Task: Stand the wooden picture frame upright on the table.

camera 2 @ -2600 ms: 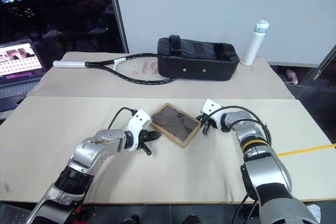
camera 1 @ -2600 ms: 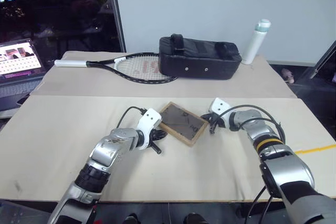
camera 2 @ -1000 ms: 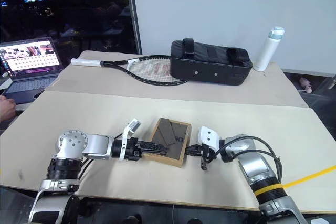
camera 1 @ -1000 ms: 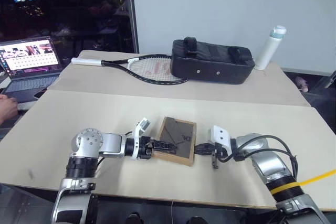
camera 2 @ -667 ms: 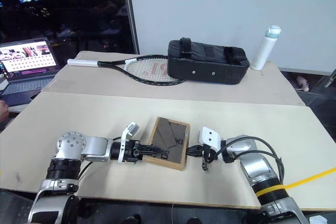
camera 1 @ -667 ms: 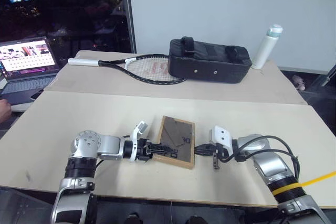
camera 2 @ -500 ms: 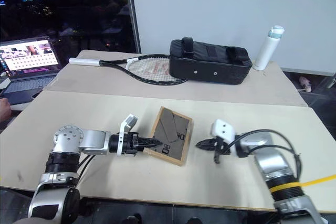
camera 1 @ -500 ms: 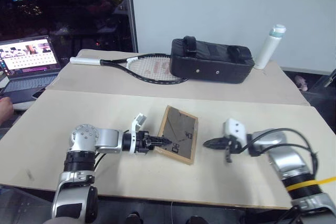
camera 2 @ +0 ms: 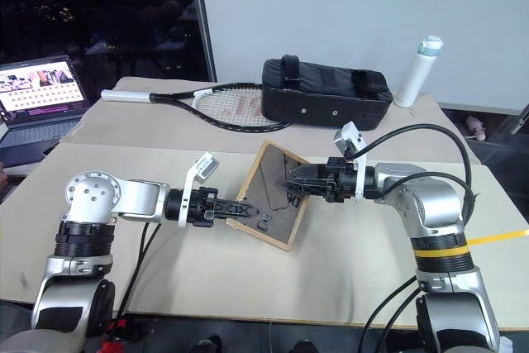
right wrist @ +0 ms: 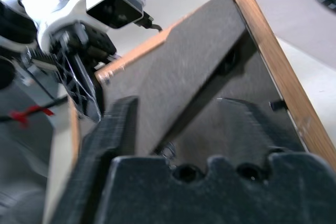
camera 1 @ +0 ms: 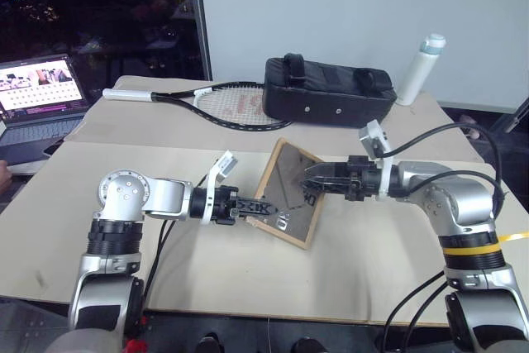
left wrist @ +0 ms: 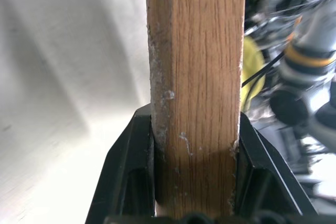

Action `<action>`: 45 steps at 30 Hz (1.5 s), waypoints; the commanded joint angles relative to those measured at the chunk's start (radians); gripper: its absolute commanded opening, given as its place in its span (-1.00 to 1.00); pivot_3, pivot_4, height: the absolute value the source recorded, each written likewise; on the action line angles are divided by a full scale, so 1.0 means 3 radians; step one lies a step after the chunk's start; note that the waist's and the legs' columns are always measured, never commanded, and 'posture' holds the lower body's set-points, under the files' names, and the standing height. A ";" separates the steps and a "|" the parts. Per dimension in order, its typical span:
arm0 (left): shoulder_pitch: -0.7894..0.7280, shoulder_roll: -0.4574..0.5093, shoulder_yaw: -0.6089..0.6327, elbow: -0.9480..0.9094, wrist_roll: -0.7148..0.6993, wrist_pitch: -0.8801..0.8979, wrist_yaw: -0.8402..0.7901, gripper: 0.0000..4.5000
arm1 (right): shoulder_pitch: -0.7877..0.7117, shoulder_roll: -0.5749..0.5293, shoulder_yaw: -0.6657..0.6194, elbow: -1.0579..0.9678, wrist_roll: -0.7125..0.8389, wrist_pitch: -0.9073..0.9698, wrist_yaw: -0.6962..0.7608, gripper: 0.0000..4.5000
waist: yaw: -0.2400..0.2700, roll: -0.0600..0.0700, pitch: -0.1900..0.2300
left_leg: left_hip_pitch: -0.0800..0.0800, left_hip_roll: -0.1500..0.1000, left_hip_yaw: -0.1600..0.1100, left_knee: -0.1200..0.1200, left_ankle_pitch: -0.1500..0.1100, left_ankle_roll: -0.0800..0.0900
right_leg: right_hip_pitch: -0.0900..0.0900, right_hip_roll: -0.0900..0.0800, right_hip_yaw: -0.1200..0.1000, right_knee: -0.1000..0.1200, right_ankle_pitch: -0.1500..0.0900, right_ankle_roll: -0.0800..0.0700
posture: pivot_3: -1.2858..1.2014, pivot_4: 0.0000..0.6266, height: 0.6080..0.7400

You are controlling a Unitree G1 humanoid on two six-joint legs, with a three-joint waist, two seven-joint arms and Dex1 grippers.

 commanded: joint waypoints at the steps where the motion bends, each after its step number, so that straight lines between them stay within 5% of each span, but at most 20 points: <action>1: -0.0069 -0.0147 0.0035 -0.0194 -0.0178 0.0014 -0.0217 -0.49 | -0.0027 0.0040 0.0016 -0.0280 0.0299 0.0269 0.0048 0.99 | 0.0006 0.0000 0.0000 | -0.0001 0.0000 -0.0001 0.0000 0.0000 0.0000 | -0.0001 0.0000 -0.0001 -0.0001 0.0000 0.0000 | 0.03 -0.52 0.71; 10: -0.0215 -0.0099 0.0099 0.0321 -0.0243 0.0015 -0.0253 -0.49 | 0.0258 -0.0274 0.0239 -0.0797 0.0259 -0.0166 0.0493 0.99 | 0.0040 0.0000 0.0000 | -0.0005 0.0000 -0.0002 0.0004 0.0000 0.0000 | -0.0004 0.0000 -0.0002 -0.0001 -0.0011 0.0018 | 0.03 -0.52 0.71; 22: -0.0128 0.0305 0.0164 0.0991 -0.0581 0.0015 -0.0536 -0.49 | 0.0305 -0.0879 0.0085 -0.0131 -0.0870 -0.1855 0.0350 0.99 | 0.0051 0.0000 0.0000 | -0.0009 0.0000 -0.0001 0.0003 0.0000 0.0000 | -0.0009 -0.0001 -0.0002 -0.0002 -0.0011 0.0017 | 0.03 -0.52 0.71; 25: -0.0094 0.0296 0.0120 0.1176 -0.0745 0.0015 -0.0568 -0.49 | 0.0457 -0.0788 0.0144 0.0079 -0.1475 -0.2997 -0.0112 0.99 | 0.0047 0.0000 0.0000 | -0.0009 0.0000 -0.0001 0.0000 0.0000 0.0000 | -0.0011 0.0000 -0.0003 -0.0001 -0.0012 0.0016 | 0.03 -0.52 0.71; 28: -0.0027 0.0303 0.0007 0.1162 -0.0927 0.0015 -0.0554 -0.49 | 0.0657 -0.0589 0.0075 0.0430 -0.2318 -0.4581 -0.1163 0.99 | 0.0043 0.0000 0.0000 | -0.0009 0.0000 0.0000 0.0000 0.0000 0.0000 | -0.0013 0.0000 -0.0003 0.0000 -0.0012 0.0016 | 0.03 -0.52 0.71; 31: 0.0027 0.0317 -0.0036 0.1113 -0.1047 0.0015 -0.0489 -0.49 | 0.1004 -0.0417 -0.0063 0.0545 -0.2888 -0.5472 -0.1975 0.99 | 0.0051 0.0000 0.0000 | -0.0009 0.0000 0.0000 -0.0002 0.0001 -0.0001 | -0.0014 -0.0001 -0.0002 0.0002 -0.0011 0.0014 | 0.03 -0.52 0.71; 40: 0.0202 0.0196 0.0111 0.0771 -0.0986 0.0011 -0.0414 -0.49 | 0.0945 -0.0182 0.0143 0.0344 -0.4076 -0.6041 -0.3017 0.99 | 0.0024 0.0000 0.0000 | 0.0002 -0.0002 -0.0002 -0.0002 0.0011 -0.0005 | -0.0006 -0.0001 -0.0002 0.0010 -0.0002 -0.0001 | 0.03 -0.52 0.71; 45: 0.0246 0.0215 0.0107 0.0659 -0.0869 0.0011 -0.0436 -0.49 | 0.0725 -0.0093 0.0285 0.0313 -0.4234 -0.6011 -0.3191 0.88 | 0.0034 0.0000 0.0000 | 0.0003 -0.0002 -0.0002 -0.0002 0.0016 -0.0004 | -0.0001 -0.0001 -0.0002 0.0006 -0.0003 0.0006 | 0.03 -0.52 0.71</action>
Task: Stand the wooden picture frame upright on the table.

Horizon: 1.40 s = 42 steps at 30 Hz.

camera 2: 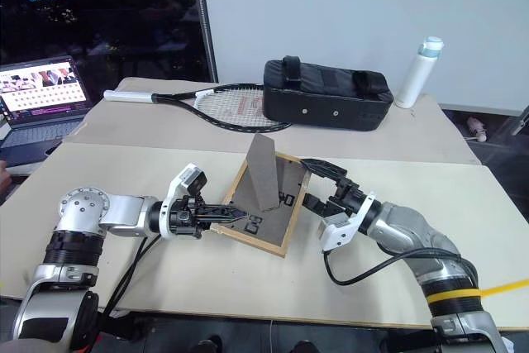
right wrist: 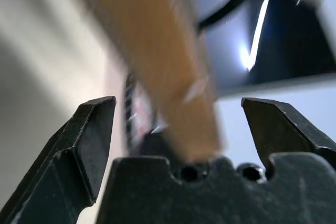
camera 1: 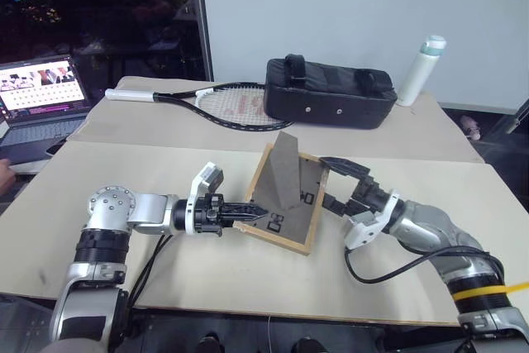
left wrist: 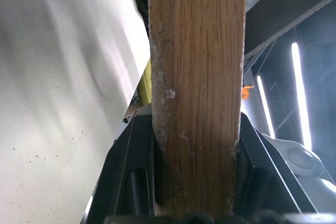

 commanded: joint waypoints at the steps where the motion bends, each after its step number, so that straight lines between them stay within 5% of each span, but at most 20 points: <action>1: 0.0012 0.0009 0.0097 -0.0146 0.0024 0.0008 -0.0053 -0.49 | -0.0151 0.0056 0.0059 -0.0099 -0.0022 -0.0018 -0.0163 0.76 | 0.0008 0.0000 0.0000 | 0.0000 0.0000 0.0000 -0.0001 0.0000 0.0000 | 0.0000 0.0000 0.0000 0.0000 0.0000 0.0000 | 0.03 -0.52 0.71; 6: 0.0049 0.0002 0.0165 -0.0337 0.0176 -0.0097 -0.0027 -0.49 | -0.0182 0.0005 0.0188 0.0035 0.0317 -0.0094 -0.0049 0.08 | 0.0018 0.0000 0.0000 | -0.0001 -0.0001 0.0000 -0.0003 0.0000 0.0000 | 0.0002 -0.0001 0.0000 -0.0002 0.0006 -0.0011 | 0.03 -0.52 0.71; 8: 0.0082 0.0005 0.0218 -0.0377 0.0206 -0.0136 -0.0007 -0.04 | -0.0197 -0.0017 0.0203 0.0050 0.0391 -0.0099 -0.0024 -0.24 | 0.0017 0.0000 0.0000 | -0.0001 -0.0003 0.0000 -0.0003 0.0000 0.0001 | 0.0002 -0.0003 0.0000 -0.0002 0.0007 -0.0012 | 0.03 -0.52 0.71; 11: 0.0134 0.0042 0.0268 -0.0460 0.0248 -0.0138 -0.0038 0.42 | -0.0213 -0.0042 0.0228 0.0097 0.0474 -0.0097 0.0012 -0.45 | 0.0009 0.0000 0.0000 | 0.0000 -0.0003 -0.0001 -0.0003 0.0000 0.0001 | 0.0003 -0.0004 -0.0001 -0.0002 0.0007 -0.0012 | 0.03 -0.52 0.71; 15: 0.0472 0.0728 0.0463 -0.1032 0.0907 -0.0874 -0.0732 0.98 | -0.0235 -0.0084 0.0327 0.0352 0.0681 0.0041 0.0258 -0.45 | -0.0061 -0.0003 0.0001 | 0.0003 -0.0002 -0.0001 -0.0005 0.0000 0.0001 | 0.0002 -0.0003 -0.0001 0.0000 0.0007 -0.0013 | 0.03 -0.52 0.71; 20: 0.0929 0.1094 0.0688 -0.1562 0.1388 -0.1847 -0.1652 1.00 | -0.0230 0.0146 0.0413 0.0637 0.1950 0.0910 0.1239 -0.45 | -0.0059 -0.0005 0.0003 | 0.0013 -0.0003 0.0003 -0.0012 0.0000 0.0000 | 0.0012 -0.0008 -0.0001 -0.0002 0.0006 -0.0019 | 0.03 -0.52 0.71; 25: 0.1494 0.1054 0.0499 -0.1921 0.1993 -0.2656 -0.2153 1.00 | -0.0111 0.0536 0.0164 0.0557 0.3134 0.2848 0.1954 -0.45 | -0.0042 -0.0006 0.0003 | 0.0023 -0.0008 0.0004 -0.0010 0.0000 0.0003 | 0.0029 -0.0015 -0.0006 -0.0006 0.0003 -0.0015 | 0.03 -0.52 0.71; 34: 0.1661 0.0861 0.0300 -0.1950 0.2750 -0.3339 -0.1909 1.00 | -0.0264 0.0770 -0.0443 0.0423 0.4192 0.4956 0.1729 -0.45 | -0.0036 -0.0006 0.0003 | 0.0021 -0.0007 0.0005 -0.0010 -0.0002 0.0005 | 0.0021 -0.0015 -0.0007 -0.0001 -0.0005 -0.0010 | 0.03 -0.52 0.71; 42: 0.1442 0.0671 0.0203 -0.1685 0.3072 -0.3582 -0.1769 1.00 | -0.0124 0.0792 -0.0427 0.0150 0.4432 0.5840 0.1742 -0.46 | -0.0043 -0.0006 0.0002 | 0.0019 -0.0007 0.0005 -0.0011 -0.0002 0.0007 | 0.0019 -0.0014 -0.0007 -0.0001 -0.0013 0.0003 | 0.03 -0.52 0.71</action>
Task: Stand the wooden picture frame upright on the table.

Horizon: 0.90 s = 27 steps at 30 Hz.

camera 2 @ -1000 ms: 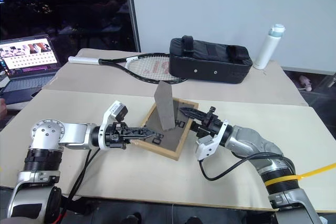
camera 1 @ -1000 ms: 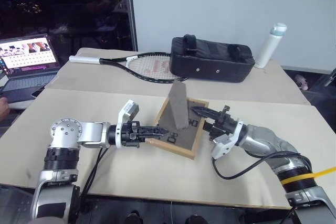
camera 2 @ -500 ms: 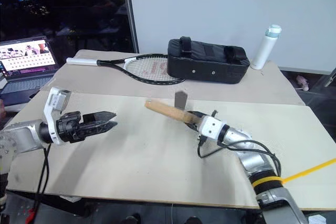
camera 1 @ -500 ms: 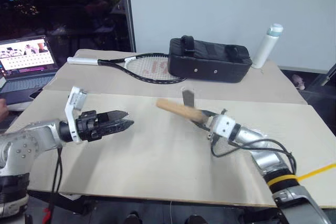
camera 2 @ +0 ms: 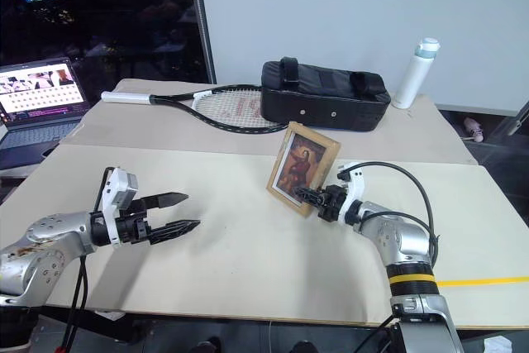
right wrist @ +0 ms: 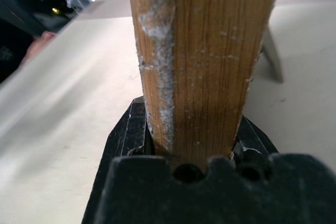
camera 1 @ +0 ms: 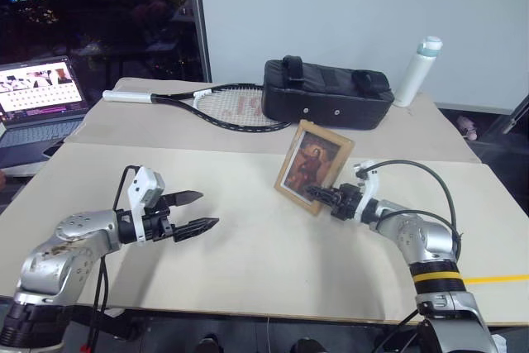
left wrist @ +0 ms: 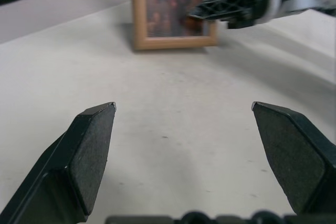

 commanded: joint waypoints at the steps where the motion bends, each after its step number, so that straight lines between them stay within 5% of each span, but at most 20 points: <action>1: -0.0124 -0.0032 0.0011 0.0053 0.0084 -0.0128 0.0016 1.00 | 0.0184 0.0021 0.0078 -0.0172 0.0039 0.0312 -0.0008 -0.46 | 0.0001 -0.0001 -0.0001 | 0.0000 0.0000 0.0000 0.0000 0.0000 0.0000 | 0.0000 0.0000 0.0000 0.0000 0.0000 0.0001 | 0.03 -0.52 0.71; 9: -0.0311 -0.0060 -0.0120 0.0277 0.0200 -0.0095 -0.0055 1.00 | 0.0440 0.0134 0.0156 -0.0424 -0.0112 0.0188 -0.0082 -0.46 | 0.0004 -0.0009 -0.0008 | 0.0000 0.0000 0.0000 0.0000 -0.0002 0.0003 | 0.0001 0.0000 0.0000 -0.0001 -0.0003 0.0005 | 0.03 -0.52 0.71; 11: -0.0397 -0.0087 -0.0150 0.0366 0.0267 -0.0086 0.0013 1.00 | 0.0463 0.0126 0.0109 -0.0486 -0.0081 0.0212 -0.0071 0.00 | 0.0004 -0.0011 -0.0009 | 0.0001 0.0000 0.0000 0.0000 -0.0002 0.0003 | 0.0002 0.0000 0.0000 -0.0001 -0.0004 0.0005 | 0.03 -0.52 0.71; 18: -0.0385 -0.0275 -0.0088 0.0437 0.0392 -0.0154 0.0301 1.00 | 0.1013 -0.0291 -0.0632 -0.1038 0.0542 0.0560 0.0171 0.98 | 0.0055 -0.0010 -0.0009 | -0.0020 -0.0003 -0.0001 0.0003 -0.0003 0.0005 | -0.0010 -0.0002 0.0000 -0.0002 -0.0003 0.0006 | 0.03 -0.52 0.71; 24: 0.0003 -0.0393 -0.0193 0.0206 0.0596 -0.0296 0.0467 1.00 | 0.1849 -0.0667 -0.1013 -0.1660 0.0555 0.0055 0.0628 0.98 | 0.0044 -0.0009 -0.0009 | -0.0021 -0.0004 0.0001 0.0004 -0.0009 0.0013 | -0.0013 -0.0004 0.0000 -0.0001 -0.0007 0.0006 | 0.03 -0.52 0.71; 27: -0.0009 -0.0537 -0.0145 0.0236 0.0591 -0.0232 0.0680 1.00 | 0.1913 -0.0593 -0.1296 -0.1771 0.0267 -0.0559 0.0409 0.98 | 0.0029 -0.0009 -0.0009 | -0.0018 -0.0004 0.0002 0.0014 -0.0008 0.0014 | -0.0011 -0.0003 0.0000 0.0000 -0.0002 0.0011 | 0.03 -0.52 0.71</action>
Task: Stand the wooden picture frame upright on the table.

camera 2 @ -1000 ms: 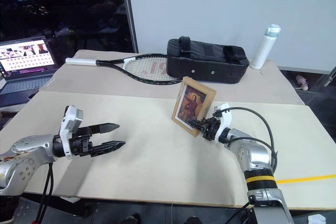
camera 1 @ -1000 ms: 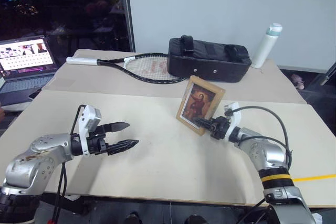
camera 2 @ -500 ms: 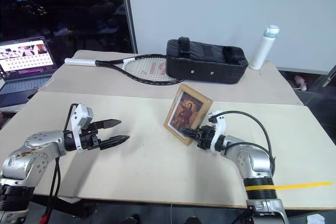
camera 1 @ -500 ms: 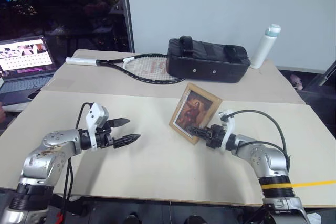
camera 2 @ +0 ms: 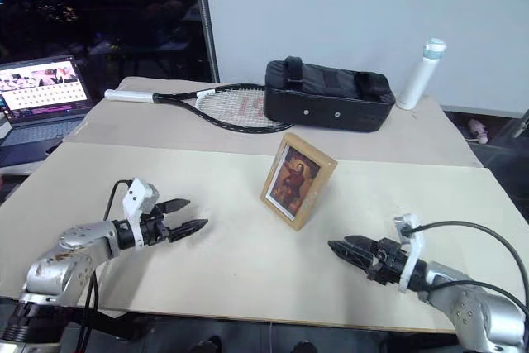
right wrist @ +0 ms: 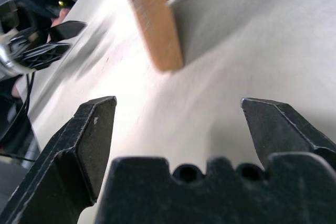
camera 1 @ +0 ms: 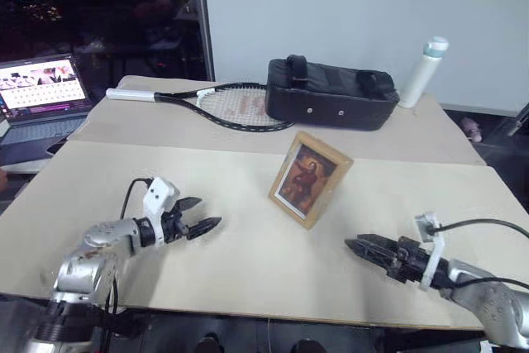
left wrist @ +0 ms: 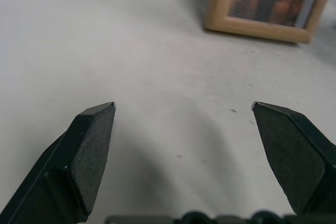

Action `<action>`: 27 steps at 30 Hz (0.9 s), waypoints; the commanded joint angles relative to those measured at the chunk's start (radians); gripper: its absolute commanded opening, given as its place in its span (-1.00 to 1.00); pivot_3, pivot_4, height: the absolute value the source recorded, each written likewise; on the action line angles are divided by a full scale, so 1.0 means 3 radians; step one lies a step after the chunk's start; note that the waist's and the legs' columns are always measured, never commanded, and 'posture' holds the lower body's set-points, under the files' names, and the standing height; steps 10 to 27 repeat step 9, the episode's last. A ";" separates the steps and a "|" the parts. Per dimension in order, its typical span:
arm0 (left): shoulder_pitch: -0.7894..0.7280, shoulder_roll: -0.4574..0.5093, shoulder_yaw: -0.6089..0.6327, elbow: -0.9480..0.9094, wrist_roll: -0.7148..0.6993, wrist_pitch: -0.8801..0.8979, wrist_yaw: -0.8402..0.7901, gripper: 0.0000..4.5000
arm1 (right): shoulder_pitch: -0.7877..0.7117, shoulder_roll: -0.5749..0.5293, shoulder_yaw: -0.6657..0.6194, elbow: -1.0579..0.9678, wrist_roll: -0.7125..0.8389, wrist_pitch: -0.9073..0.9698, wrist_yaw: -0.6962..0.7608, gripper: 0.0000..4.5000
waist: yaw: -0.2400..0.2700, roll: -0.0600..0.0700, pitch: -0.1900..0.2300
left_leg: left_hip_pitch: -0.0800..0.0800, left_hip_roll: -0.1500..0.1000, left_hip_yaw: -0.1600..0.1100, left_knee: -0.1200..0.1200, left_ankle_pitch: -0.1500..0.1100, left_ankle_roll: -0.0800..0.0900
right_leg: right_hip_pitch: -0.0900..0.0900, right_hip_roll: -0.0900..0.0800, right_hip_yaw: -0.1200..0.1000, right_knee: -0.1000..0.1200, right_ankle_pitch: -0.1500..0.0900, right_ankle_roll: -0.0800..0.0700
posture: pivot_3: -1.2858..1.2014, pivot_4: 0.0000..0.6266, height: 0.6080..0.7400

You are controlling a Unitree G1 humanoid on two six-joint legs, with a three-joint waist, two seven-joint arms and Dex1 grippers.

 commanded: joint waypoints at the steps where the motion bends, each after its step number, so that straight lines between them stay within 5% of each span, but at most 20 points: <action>1: -0.0073 -0.0130 0.0114 -0.0097 -0.0005 -0.0016 0.0230 1.00 | -0.0004 0.0013 -0.0345 -0.0222 -0.0339 -0.0792 -0.0162 0.98 | -0.0005 0.0000 0.0000 | 0.0000 0.0000 0.0001 0.0005 0.0000 0.0000 | 0.0001 0.0000 0.0000 0.0000 0.0002 0.0000 | 0.03 -0.52 0.71; 6: -0.0155 -0.0217 0.0113 -0.0060 0.0028 -0.0086 0.0305 1.00 | -0.0012 0.0081 -0.0237 -0.0163 -0.0757 -0.1296 -0.0391 0.98 | -0.0001 -0.0002 -0.0002 | -0.0003 -0.0001 0.0001 0.0020 0.0000 0.0000 | 0.0006 -0.0002 0.0000 -0.0003 -0.0002 -0.0010 | 0.03 -0.52 0.71; 27: -0.0238 -0.0156 0.0026 0.0011 0.0018 0.0057 0.0207 1.00 | -0.0074 0.0116 -0.0205 -0.0127 -0.0787 -0.1327 -0.0501 0.98 | -0.0001 -0.0002 -0.0002 | -0.0003 -0.0001 0.0001 0.0012 0.0000 0.0001 | 0.0005 -0.0002 0.0000 -0.0002 0.0004 0.0002 | 0.03 -0.52 0.71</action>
